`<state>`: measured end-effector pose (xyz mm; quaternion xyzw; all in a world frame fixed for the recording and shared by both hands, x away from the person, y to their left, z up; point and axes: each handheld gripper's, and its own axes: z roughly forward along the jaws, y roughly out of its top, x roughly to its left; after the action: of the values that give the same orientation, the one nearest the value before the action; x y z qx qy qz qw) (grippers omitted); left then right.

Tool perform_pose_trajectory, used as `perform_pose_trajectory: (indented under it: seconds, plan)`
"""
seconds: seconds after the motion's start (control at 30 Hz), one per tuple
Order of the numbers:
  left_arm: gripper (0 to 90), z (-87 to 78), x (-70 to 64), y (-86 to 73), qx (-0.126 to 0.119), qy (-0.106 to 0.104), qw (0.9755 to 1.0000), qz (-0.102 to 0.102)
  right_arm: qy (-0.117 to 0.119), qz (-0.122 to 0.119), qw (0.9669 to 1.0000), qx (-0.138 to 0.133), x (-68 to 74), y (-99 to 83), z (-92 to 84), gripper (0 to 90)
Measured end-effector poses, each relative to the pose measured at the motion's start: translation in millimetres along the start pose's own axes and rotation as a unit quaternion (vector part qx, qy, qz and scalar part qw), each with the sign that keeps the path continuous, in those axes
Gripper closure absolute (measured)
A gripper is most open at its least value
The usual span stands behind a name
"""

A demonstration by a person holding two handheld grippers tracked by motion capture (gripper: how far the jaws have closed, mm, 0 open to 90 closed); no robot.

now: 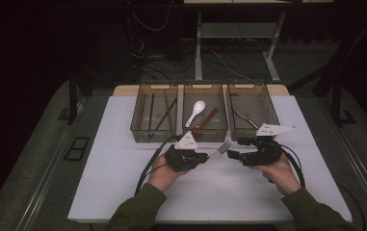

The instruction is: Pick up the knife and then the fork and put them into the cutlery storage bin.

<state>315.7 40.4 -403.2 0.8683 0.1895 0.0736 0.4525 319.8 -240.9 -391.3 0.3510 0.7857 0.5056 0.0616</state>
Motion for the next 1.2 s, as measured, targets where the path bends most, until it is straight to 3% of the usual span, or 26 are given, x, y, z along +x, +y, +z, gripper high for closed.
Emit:
perform_pose_trajectory:
  seconds: [0.23, 0.5, 0.67, 1.0, 1.2]
  plan:
    - [83.8, -0.1, -6.8, 3.3, -0.008, 0.014, 0.9999, 0.007, 0.027, 0.013, 0.9995, 0.005, 2.7, 3.5, 18.3, 43.5]
    - [83.8, -1.2, -8.4, 5.2, -0.015, 0.024, 0.9995, 0.012, 0.042, 0.047, 0.9980, 0.008, -2.5, 3.2, 27.1, 70.3]
    - [83.7, 0.4, -8.6, 5.2, -0.014, 0.024, 0.9996, 0.010, 0.054, 0.062, 0.9964, -0.017, -2.7, 6.3, 26.0, 82.2]
    - [80.6, -0.8, -5.9, 3.2, -0.034, 0.001, 0.9994, -0.007, 0.060, 0.039, 0.9969, -0.034, 5.0, 18.2, 21.4, 86.6]
    - [68.8, -7.3, -2.4, -3.9, -0.039, -0.003, 0.9991, -0.019, 0.048, 0.022, 0.9982, -0.029, 0.2, 26.6, 18.0, 86.6]
